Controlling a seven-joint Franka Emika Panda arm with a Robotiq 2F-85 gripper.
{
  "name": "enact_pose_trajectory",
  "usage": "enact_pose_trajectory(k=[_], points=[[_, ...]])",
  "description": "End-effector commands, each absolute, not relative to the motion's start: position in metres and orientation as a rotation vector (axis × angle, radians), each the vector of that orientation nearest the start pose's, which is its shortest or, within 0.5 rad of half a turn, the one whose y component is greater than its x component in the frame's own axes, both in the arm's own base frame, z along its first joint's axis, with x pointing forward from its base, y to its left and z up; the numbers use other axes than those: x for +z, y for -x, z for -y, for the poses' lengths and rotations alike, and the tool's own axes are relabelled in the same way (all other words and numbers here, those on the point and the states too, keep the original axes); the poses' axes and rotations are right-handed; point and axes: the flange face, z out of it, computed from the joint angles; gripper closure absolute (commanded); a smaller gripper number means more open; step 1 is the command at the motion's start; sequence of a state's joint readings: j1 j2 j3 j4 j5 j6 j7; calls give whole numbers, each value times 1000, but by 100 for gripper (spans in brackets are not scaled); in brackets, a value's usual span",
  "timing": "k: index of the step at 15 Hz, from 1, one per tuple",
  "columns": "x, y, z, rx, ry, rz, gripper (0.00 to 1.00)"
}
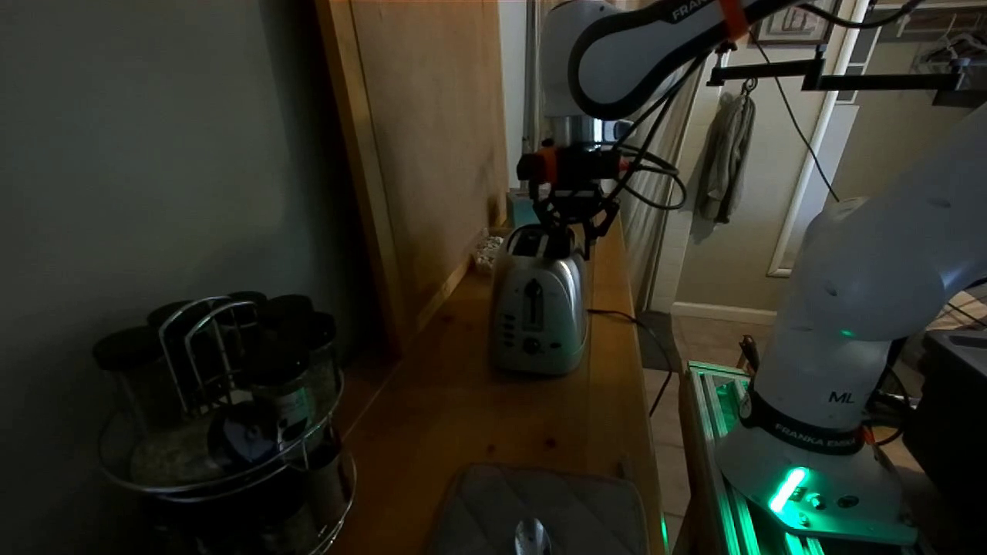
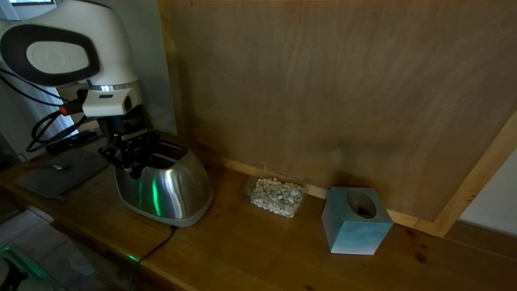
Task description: Slide the toaster from a vertical position to a horizontal position
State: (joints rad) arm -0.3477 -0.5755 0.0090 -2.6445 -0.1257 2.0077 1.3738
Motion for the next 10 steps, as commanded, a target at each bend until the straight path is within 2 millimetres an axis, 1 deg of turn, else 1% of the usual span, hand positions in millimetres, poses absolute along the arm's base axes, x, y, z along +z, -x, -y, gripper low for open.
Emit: enact_pose_trajectory(k=[1,3,4,5,10], points=[[434,-324,138,-36,2112,-2443,91],[431,-324,141,-20,2125,-2433,91],[431,-324,142,-26,2128,-2434,58],[432,-324,143,-36,2131,-2432,39],[449,-320,145,-93,2109,-2432,6]])
